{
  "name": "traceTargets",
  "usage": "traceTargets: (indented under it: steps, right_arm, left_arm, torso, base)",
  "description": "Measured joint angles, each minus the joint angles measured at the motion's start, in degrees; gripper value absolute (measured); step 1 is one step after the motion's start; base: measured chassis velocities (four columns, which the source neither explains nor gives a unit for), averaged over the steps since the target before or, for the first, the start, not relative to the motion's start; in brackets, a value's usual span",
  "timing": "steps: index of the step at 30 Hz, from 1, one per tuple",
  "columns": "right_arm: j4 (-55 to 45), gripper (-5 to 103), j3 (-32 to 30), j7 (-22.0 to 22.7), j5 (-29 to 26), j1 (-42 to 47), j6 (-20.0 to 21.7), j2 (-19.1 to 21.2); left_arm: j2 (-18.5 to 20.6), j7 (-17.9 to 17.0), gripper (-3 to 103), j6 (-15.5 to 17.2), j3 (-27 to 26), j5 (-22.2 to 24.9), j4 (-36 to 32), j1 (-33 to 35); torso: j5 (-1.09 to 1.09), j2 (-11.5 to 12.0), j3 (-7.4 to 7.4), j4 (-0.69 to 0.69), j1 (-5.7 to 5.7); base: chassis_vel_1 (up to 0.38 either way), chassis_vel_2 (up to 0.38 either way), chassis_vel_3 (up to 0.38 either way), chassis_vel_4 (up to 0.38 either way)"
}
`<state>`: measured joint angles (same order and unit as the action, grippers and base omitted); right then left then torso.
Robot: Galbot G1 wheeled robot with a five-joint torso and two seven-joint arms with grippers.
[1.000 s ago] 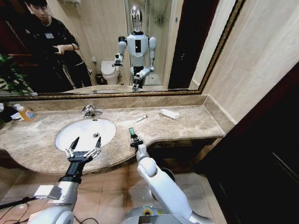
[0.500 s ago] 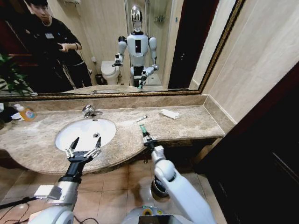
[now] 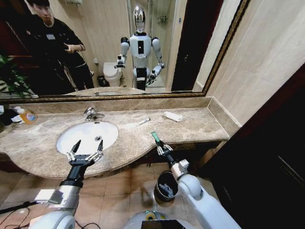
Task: Pick up the trash from the sink and place it in the trash bin.
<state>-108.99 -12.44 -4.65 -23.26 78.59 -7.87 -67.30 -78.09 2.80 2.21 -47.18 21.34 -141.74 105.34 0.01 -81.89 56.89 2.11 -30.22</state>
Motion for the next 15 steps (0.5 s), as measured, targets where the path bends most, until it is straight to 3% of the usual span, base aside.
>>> traceTargets:
  steps: [2,6,15]
  right_arm:
    - [3.00,21,-3.82,-6.13,-2.79,2.58,-4.20,0.57]
    - [7.04,21,-6.17,-9.59,-6.94,4.78,-8.87,1.02]
    - [21.08,21,-4.74,-15.69,-7.79,2.74,-17.12,-1.08]
  left_arm:
    - [0.00,0.00,100,0.00,0.00,0.00,0.00,0.00]
    - [0.00,0.00,100,0.00,0.00,0.00,0.00,0.00]
    - [0.00,0.00,100,0.00,0.00,0.00,0.00,0.00]
  torso:
    - [0.00,0.00,0.00,0.00,0.00]
    - [-0.01,0.00,0.00,0.00,0.00]
    - [0.00,0.00,0.00,0.01,0.00]
  base:
    - [0.000,0.000,0.000,0.000]
    - [0.000,0.000,0.000,0.000]
    - [0.000,0.000,0.000,0.000]
